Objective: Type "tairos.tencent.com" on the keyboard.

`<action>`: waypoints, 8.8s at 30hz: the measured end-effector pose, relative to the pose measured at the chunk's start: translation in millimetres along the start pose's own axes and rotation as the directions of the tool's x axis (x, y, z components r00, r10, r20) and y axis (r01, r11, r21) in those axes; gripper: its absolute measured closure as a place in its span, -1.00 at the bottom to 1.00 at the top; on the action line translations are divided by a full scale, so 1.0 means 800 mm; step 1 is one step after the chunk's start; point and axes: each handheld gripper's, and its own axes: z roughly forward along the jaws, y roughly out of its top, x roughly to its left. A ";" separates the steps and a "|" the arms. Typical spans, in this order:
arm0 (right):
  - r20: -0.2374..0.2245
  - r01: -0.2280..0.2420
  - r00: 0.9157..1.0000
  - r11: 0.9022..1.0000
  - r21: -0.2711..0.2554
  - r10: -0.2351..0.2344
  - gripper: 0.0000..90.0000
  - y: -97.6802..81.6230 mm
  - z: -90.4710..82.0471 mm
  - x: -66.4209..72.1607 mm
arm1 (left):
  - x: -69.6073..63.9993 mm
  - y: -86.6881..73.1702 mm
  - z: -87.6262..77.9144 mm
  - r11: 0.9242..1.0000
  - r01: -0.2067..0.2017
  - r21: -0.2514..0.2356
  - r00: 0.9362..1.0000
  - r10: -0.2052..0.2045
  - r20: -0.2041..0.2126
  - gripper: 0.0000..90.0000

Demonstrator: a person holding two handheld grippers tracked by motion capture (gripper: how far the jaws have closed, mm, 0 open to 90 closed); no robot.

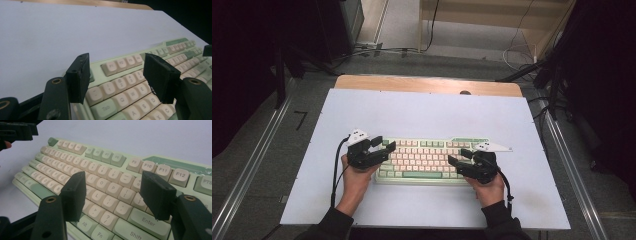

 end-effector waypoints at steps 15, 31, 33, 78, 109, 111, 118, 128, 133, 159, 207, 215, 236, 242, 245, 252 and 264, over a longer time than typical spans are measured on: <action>-0.011 0.057 0.998 0.998 0.022 -0.057 -0.12 0.000 0.009 0.015 | 0.020 -0.010 -0.031 0.996 0.058 -0.073 0.997 -0.061 -0.052 -0.14; -0.055 0.131 0.990 0.990 0.045 -0.129 0.57 0.001 0.026 0.035 | 0.011 -0.013 -0.025 0.998 0.026 -0.055 0.999 -0.029 -0.043 -0.11; -0.058 0.148 0.988 0.988 0.045 -0.146 0.73 0.000 0.029 0.039 | 0.011 -0.013 -0.024 0.999 0.025 -0.048 0.999 -0.027 -0.042 -0.12; -0.094 0.248 0.967 0.963 0.107 -0.239 0.94 -0.008 0.062 0.074 | 0.007 -0.017 -0.015 1.000 0.016 -0.011 1.000 -0.016 -0.022 -0.14; -0.028 0.046 0.999 0.998 -0.033 -0.047 -0.12 0.009 0.011 0.014 | -0.010 -0.020 -0.008 1.000 -0.021 0.006 0.994 0.020 0.103 0.11; -0.029 0.047 0.998 0.999 -0.025 -0.048 -0.12 0.009 0.012 0.014 | -0.015 -0.021 -0.005 0.999 -0.037 0.015 0.988 0.034 0.151 0.36; -0.030 0.058 0.998 0.998 -0.015 -0.059 -0.11 0.008 0.015 0.016 | -0.048 -0.021 0.011 0.978 -0.186 0.099 0.954 0.156 0.255 1.00; -0.031 0.063 0.998 0.998 -0.007 -0.063 -0.10 0.006 0.018 0.018 | -0.061 -0.031 0.026 0.952 -0.257 0.168 0.939 0.205 0.275 1.00; -0.036 0.064 0.997 0.998 -0.002 -0.064 -0.10 0.006 0.019 0.019 | -0.063 -0.032 0.028 0.947 -0.269 0.177 0.937 0.215 0.274 1.00; -0.039 0.065 0.997 0.998 -0.004 -0.065 -0.08 0.006 0.018 0.019 | -0.067 -0.029 0.023 0.955 -0.264 0.132 0.937 0.222 0.269 1.00; -0.030 0.021 0.999 1.000 0.022 -0.020 -0.31 0.005 0.017 0.015 | -0.036 -0.019 0.030 0.986 -0.150 0.068 0.984 0.142 0.110 0.49; -0.028 0.028 0.999 0.999 0.021 -0.027 -0.27 0.004 0.018 0.016 | -0.055 -0.012 0.045 0.953 -0.255 0.162 0.964 0.237 0.119 1.00; -0.021 0.036 0.999 0.999 0.019 -0.035 -0.21 0.002 0.018 0.018 | -0.042 -0.001 0.020 0.985 -0.166 0.041 0.982 0.161 0.095 0.13; -0.025 0.043 0.999 0.999 0.014 -0.043 -0.16 0.003 0.018 0.019 | -0.017 -0.002 -0.001 0.995 -0.104 -0.010 0.992 0.104 0.071 -0.06; -0.026 0.046 0.999 0.999 0.017 -0.046 -0.10 0.003 0.019 0.020 | -0.004 -0.004 -0.010 0.997 -0.077 -0.026 0.996 0.078 0.041 -0.14; -0.074 0.070 0.995 0.998 0.007 -0.069 0.64 0.003 0.019 0.023 | 0.008 -0.008 -0.010 0.998 -0.061 -0.031 0.998 0.060 -0.003 -0.14; -0.108 0.127 0.986 0.991 0.032 -0.123 0.94 0.000 0.032 0.042 | 0.005 -0.011 -0.008 0.997 -0.070 -0.023 0.998 0.070 -0.003 -0.13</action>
